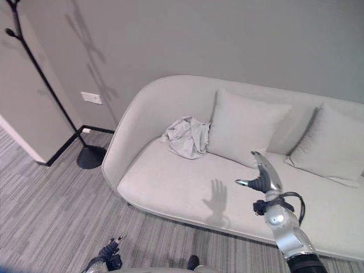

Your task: Hang the clothes on the sofa on the clothes rack.

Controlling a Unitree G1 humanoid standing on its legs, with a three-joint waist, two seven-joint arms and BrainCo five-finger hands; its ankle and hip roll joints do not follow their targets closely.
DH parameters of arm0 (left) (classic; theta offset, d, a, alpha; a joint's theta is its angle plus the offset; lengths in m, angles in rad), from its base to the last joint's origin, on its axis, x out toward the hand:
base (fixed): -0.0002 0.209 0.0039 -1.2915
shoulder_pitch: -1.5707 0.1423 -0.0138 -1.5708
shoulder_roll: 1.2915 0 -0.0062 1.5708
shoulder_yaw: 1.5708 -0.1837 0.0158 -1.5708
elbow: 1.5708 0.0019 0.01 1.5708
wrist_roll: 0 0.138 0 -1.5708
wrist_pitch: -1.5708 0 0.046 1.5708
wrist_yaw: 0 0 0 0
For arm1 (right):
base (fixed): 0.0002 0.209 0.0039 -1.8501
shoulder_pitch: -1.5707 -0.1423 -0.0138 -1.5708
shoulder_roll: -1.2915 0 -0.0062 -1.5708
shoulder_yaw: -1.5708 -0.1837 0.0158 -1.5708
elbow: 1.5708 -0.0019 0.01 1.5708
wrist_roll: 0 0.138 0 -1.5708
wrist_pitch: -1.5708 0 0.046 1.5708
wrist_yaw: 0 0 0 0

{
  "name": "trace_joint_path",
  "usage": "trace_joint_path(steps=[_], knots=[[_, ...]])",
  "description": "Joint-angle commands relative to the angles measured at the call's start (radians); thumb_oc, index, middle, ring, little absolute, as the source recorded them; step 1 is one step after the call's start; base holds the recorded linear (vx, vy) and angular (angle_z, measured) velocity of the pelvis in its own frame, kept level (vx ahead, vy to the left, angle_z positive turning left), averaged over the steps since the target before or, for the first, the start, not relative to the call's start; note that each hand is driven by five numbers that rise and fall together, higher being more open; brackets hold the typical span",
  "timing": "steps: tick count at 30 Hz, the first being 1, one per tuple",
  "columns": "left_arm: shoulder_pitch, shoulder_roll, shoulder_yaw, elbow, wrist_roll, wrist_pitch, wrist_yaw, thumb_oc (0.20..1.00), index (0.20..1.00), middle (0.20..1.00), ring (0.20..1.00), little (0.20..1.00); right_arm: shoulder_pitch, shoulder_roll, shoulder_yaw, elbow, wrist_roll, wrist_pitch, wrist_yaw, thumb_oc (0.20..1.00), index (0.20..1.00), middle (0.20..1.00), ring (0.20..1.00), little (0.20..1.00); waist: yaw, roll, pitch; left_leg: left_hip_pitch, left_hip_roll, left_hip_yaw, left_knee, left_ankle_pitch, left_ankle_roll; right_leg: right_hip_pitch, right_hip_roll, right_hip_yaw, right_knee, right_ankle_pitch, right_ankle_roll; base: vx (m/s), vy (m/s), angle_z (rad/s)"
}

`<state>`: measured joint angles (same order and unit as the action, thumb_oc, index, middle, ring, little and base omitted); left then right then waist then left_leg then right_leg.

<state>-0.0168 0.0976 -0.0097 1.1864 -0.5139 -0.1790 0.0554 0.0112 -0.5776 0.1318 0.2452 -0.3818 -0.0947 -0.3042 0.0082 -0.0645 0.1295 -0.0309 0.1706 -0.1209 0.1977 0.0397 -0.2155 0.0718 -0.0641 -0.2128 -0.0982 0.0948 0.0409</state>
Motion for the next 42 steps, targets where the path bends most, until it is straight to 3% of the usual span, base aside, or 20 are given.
trace_joint_path(steps=[1, 3, 6, 9, 13, 19, 25, 29, 30, 31, 33, 34, 37, 40, 41, 42], knots=[[0.004, 0.001, -0.066, -0.019, -0.005, -0.025, 0.016, 1.0, 1.0, 1.0, 1.0, 1.0, -0.047, -0.012, 0.0, -0.022, -0.014, -0.031, -0.047, 1.0, 1.0, 1.0, 1.0, 1.0, 0.018, -0.016, 0.027, 0.004, -0.041, 0.096, -0.143, -0.007, 0.135, -0.015, -0.086, 0.049, 0.011, -0.032, 0.085, 0.17, 0.073, 0.77], [0.009, -0.003, -0.073, -0.001, -0.009, -0.036, 0.023, 1.0, 1.0, 1.0, 1.0, 1.0, -0.064, 0.001, 0.015, 0.003, 0.007, -0.034, -0.071, 1.0, 1.0, 1.0, 1.0, 1.0, 0.041, -0.008, 0.036, -0.084, -0.058, 0.098, -0.259, 0.059, 0.127, 0.007, -0.079, 0.045, 0.011, -0.05, 0.078, 0.14, 0.068, 0.47], [0.021, -0.012, -0.063, 0.06, 0.009, -0.037, 0.023, 1.0, 1.0, 1.0, 1.0, 1.0, -0.062, 0.022, 0.025, 0.013, 0.006, -0.031, -0.073, 1.0, 1.0, 1.0, 1.0, 1.0, 0.05, 0.012, 0.028, -0.113, -0.059, 0.143, -0.285, 0.077, 0.118, 0.035, -0.062, 0.053, 0.011, -0.072, 0.077, 0.2, 0.138, 0.03], [0.042, -0.016, -0.052, 0.12, 0.05, -0.029, 0.023, 1.0, 1.0, 1.0, 1.0, 1.0, -0.06, 0.036, 0.043, 0.047, -0.01, -0.029, -0.079, 1.0, 1.0, 1.0, 1.0, 1.0, 0.053, 0.028, 0.008, -0.09, -0.066, 0.14, -0.285, 0.093, 0.114, 0.043, -0.071, 0.058, 0.011, -0.073, 0.087, 0.2, 0.191, -0.16], [0.044, 0.029, -0.052, 0.114, 0.096, -0.035, 0.042, 1.0, 1.0, 1.0, 1.0, 1.0, -0.147, 0.081, 0.086, 0.181, -0.007, 0.0, -0.107, 1.0, 1.0, 1.0, 1.0, 1.0, 0.067, 0.028, -0.016, -0.033, -0.103, 0.184, -0.285, 0.054, 0.139, 0.028, -0.136, 0.088, 0.011, -0.052, 0.122, 0.18, 0.225, -0.89], [0.017, 0.042, -0.096, 0.073, 0.13, -0.038, 0.048, 1.0, 1.0, 1.0, 1.0, 1.0, -0.235, 0.091, 0.121, 0.232, -0.046, 0.031, -0.115, 1.0, 1.0, 1.0, 1.0, 1.0, 0.069, 0.019, -0.025, 0.012, -0.15, 0.215, -0.285, -0.001, 0.179, 0.024, -0.191, 0.108, 0.013, -0.019, 0.155, 0.09, 0.15, -0.11], [0.005, 0.05, -0.153, 0.035, 0.181, -0.025, 0.036, 1.0, 1.0, 1.0, 1.0, 1.0, -0.304, 0.093, 0.168, 0.251, -0.07, 0.03, -0.122, 1.0, 1.0, 1.0, 1.0, 1.0, 0.075, 0.019, 0.01, 0.064, -0.155, 0.249, -0.285, -0.035, 0.212, -0.06, -0.182, 0.108, 0.203, -0.028, 0.15, 0.06, 0.066, -0.07], [0.004, 0.052, -0.189, 0.036, 0.216, -0.018, 0.026, 1.0, 1.0, 1.0, 1.0, 1.0, -0.355, 0.083, 0.174, 0.278, -0.032, 0.03, -0.12, 1.0, 1.0, 1.0, 1.0, 1.0, 0.074, 0.019, 0.021, 0.092, -0.162, 0.259, -0.285, -0.053, 0.217, -0.094, -0.165, 0.105, 0.203, -0.018, 0.142, 0.07, -0.014, -0.27], [0.003, 0.051, -0.2, 0.035, 0.221, -0.02, 0.023, 1.0, 1.0, 1.0, 1.0, 1.0, -0.377, 0.071, 0.178, 0.294, -0.029, 0.034, -0.123, 1.0, 1.0, 1.0, 1.0, 1.0, 0.075, 0.02, 0.022, 0.097, -0.166, 0.259, -0.285, -0.06, 0.216, -0.103, -0.169, 0.095, 0.18, -0.003, 0.142, 0.15, -0.179, -0.28], [-0.004, 0.053, -0.215, 0.027, 0.222, -0.024, 0.017, 1.0, 1.0, 1.0, 1.0, 1.0, -0.443, 0.042, 0.198, 0.344, -0.035, 0.041, -0.126, 1.0, 1.0, 1.0, 1.0, 1.0, 0.076, 0.021, 0.028, 0.11, -0.161, 0.249, -0.285, -0.08, 0.209, -0.135, -0.185, 0.094, 0.082, 0.065, 0.155, 0.15, -0.179, -0.23], [-0.01, 0.056, -0.216, 0.031, 0.223, -0.024, 0.015, 1.0, 1.0, 1.0, 1.0, 1.0, -0.465, 0.033, 0.204, 0.363, -0.035, 0.042, -0.126, 1.0, 1.0, 1.0, 1.0, 1.0, 0.074, 0.022, 0.034, 0.118, -0.153, 0.244, -0.285, -0.085, 0.202, -0.159, -0.196, 0.099, 0.051, 0.087, 0.164, 0.19, -0.208, -0.29], [-0.024, 0.06, -0.216, 0.046, 0.228, -0.023, 0.01, 1.0, 1.0, 1.0, 1.0, 1.0, -0.496, 0.016, 0.217, 0.402, -0.033, 0.046, -0.121, 1.0, 1.0, 1.0, 1.0, 1.0, 0.065, 0.027, 0.043, 0.146, -0.13, 0.228, -0.285, -0.104, 0.182, -0.219, -0.229, 0.128, 0.011, 0.114, 0.181, 0.22, -0.207, -0.21], [-0.039, 0.07, -0.217, 0.059, 0.246, -0.018, 0.008, 1.0, 1.0, 1.0, 1.0, 1.0, -0.5, -0.007, 0.213, 0.423, -0.029, 0.053, -0.117, 1.0, 1.0, 1.0, 1.0, 1.0, 0.053, 0.02, 0.052, 0.193, -0.101, 0.2, -0.285, -0.128, 0.154, -0.259, -0.26, 0.174, 0.011, 0.138, 0.196, 0.28, -0.268, 0.1], [-0.042, 0.076, -0.219, 0.062, 0.25, -0.017, 0.008, 1.0, 1.0, 1.0, 1.0, 1.0, -0.498, -0.008, 0.207, 0.429, -0.017, 0.052, -0.116, 1.0, 1.0, 1.0, 1.0, 1.0, 0.048, 0.014, 0.055, 0.206, -0.088, 0.187, -0.285, -0.133, 0.141, -0.252, -0.266, 0.173, 0.011, 0.156, 0.2, 0.27, -0.346, 0.13], [-0.03, 0.089, -0.218, 0.08, 0.267, -0.019, 0.006, 1.0, 1.0, 1.0, 1.0, 1.0, -0.488, -0.01, 0.197, 0.448, 0.008, 0.044, -0.107, 1.0, 1.0, 1.0, 1.0, 1.0, 0.052, -0.016, 0.037, 0.216, -0.065, 0.154, -0.285, -0.139, 0.112, -0.213, -0.273, 0.145, 0.011, 0.155, 0.213, 0.26, -0.397, 0.21], [-0.03, 0.089, -0.218, 0.08, 0.267, -0.019, 0.006, 1.0, 1.0, 1.0, 1.0, 1.0, -0.488, -0.01, 0.198, 0.448, 0.009, 0.044, -0.108, 1.0, 1.0, 1.0, 1.0, 1.0, 0.05, -0.014, 0.037, 0.216, -0.063, 0.153, -0.285, -0.14, 0.111, -0.212, -0.271, 0.142, 0.011, 0.154, 0.212, 0.39, -0.626, 0.27]])
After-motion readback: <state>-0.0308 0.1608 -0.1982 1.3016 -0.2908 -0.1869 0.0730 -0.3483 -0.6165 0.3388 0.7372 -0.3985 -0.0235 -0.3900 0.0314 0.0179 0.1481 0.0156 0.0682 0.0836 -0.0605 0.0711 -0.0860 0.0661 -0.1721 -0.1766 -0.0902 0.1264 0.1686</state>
